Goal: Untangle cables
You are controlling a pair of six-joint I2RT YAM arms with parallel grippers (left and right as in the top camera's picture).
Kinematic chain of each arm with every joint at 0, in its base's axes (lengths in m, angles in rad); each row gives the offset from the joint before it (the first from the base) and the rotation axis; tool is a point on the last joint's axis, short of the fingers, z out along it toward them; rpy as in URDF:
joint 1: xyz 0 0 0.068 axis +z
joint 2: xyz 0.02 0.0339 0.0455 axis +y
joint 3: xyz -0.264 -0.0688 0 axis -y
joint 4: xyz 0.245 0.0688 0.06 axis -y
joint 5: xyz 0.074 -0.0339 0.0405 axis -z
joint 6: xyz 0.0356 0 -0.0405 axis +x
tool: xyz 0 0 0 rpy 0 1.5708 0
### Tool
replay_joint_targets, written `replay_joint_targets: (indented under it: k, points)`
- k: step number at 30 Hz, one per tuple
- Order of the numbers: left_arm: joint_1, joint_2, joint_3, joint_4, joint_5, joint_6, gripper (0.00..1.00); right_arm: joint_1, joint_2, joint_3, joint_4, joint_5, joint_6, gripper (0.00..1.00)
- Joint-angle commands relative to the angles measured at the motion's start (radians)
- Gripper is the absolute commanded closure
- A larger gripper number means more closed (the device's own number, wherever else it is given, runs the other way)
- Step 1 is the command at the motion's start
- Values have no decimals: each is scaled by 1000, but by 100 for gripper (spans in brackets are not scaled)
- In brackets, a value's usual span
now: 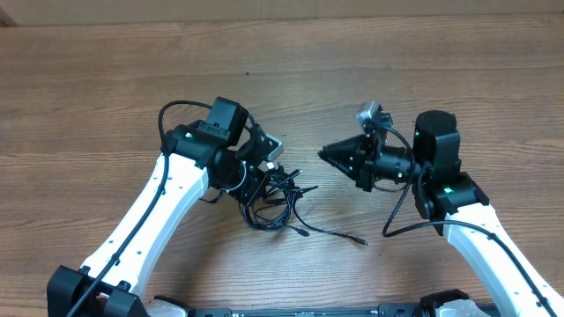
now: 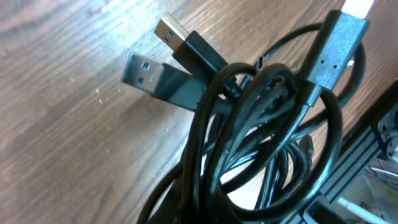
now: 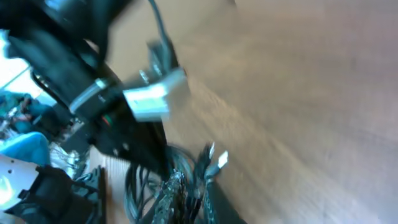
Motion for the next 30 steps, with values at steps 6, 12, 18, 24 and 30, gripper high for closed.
replay_joint_targets:
  k: [6, 12, 18, 24, 30]
  points:
    - [-6, 6, 2, 65, 6, 14, 96, -2, -7, 11, -237, 279, 5, 94]
    - [-5, 6, 2, 121, -21, -68, 96, -2, -7, 11, -357, 354, -5, 74]
    - [-5, 6, 2, 137, 8, -48, 96, -2, -7, 11, -396, 354, -69, 61]
    - [-5, 6, 2, 86, 1, 57, 96, 0, -7, 11, -309, 318, -169, 51]
    - [-6, 6, 2, -1, 5, 98, 96, 14, -7, 11, -288, 138, -572, 38]
